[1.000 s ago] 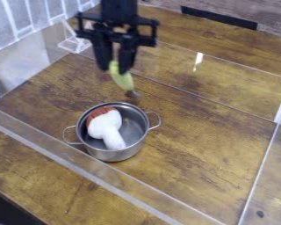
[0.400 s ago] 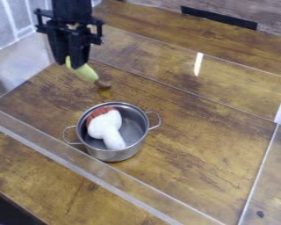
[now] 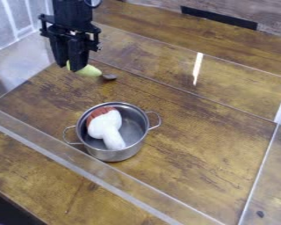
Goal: Move the green spoon to the left
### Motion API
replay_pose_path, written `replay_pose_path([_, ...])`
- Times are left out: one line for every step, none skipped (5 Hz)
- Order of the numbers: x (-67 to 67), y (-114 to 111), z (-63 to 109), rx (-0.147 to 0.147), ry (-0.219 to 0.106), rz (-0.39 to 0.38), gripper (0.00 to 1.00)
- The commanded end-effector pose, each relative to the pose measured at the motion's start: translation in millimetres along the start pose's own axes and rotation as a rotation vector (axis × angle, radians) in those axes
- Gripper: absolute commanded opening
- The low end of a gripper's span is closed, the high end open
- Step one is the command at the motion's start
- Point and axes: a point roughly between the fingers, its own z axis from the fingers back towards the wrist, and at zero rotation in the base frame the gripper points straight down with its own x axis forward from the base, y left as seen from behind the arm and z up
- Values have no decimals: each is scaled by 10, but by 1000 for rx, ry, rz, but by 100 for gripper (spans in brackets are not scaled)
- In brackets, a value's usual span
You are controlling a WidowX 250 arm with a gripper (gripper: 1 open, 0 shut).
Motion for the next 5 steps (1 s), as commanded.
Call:
replay_pose_path([28, -23, 284, 11, -61, 0, 0])
replay_pose_path([58, -6, 191, 7, -52, -2, 0])
replay_pose_path([85, 9, 98, 3, -42, -4, 0])
replay_pose_path([49, 259, 152, 2, -36, -21, 100])
replay_pose_path([238, 233, 88, -2, -45, -56, 100])
